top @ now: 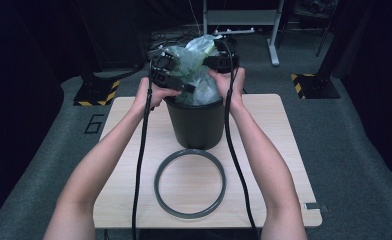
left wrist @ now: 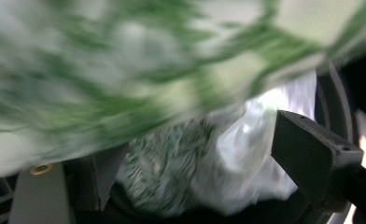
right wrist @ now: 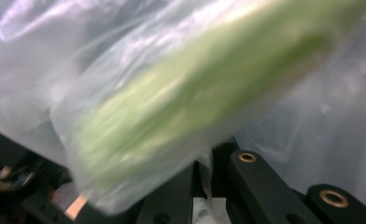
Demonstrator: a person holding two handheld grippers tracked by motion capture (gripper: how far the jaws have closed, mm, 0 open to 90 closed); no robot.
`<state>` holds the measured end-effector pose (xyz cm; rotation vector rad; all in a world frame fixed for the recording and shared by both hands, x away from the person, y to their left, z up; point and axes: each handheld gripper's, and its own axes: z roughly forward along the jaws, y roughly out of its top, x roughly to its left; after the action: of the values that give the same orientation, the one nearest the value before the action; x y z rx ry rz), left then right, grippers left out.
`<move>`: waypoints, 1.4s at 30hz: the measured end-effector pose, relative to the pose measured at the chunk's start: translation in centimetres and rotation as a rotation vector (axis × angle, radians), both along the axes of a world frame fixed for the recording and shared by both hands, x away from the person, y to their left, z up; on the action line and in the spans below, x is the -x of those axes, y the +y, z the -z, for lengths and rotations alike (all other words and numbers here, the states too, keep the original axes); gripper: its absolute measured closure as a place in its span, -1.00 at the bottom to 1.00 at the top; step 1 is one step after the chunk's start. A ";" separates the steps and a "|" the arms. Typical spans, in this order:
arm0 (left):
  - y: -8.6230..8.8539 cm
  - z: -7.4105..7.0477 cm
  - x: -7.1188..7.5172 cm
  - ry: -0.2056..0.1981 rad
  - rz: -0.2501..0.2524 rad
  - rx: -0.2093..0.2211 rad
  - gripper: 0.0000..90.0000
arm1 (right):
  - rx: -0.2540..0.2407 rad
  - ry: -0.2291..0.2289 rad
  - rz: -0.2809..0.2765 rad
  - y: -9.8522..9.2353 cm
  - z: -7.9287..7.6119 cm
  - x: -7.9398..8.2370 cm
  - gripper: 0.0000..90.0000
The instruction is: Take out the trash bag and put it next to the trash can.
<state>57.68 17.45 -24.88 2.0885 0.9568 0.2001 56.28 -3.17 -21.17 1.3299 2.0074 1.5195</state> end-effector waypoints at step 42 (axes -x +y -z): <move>0.8 -0.4 1.6 -0.232 -0.004 -0.007 0.78 | 0.214 -0.011 -0.033 -1.3 2.4 2.2 -0.34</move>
<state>56.11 18.22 -24.53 2.0177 0.8211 0.4385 54.10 -4.50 -23.53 1.2067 2.1257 1.2786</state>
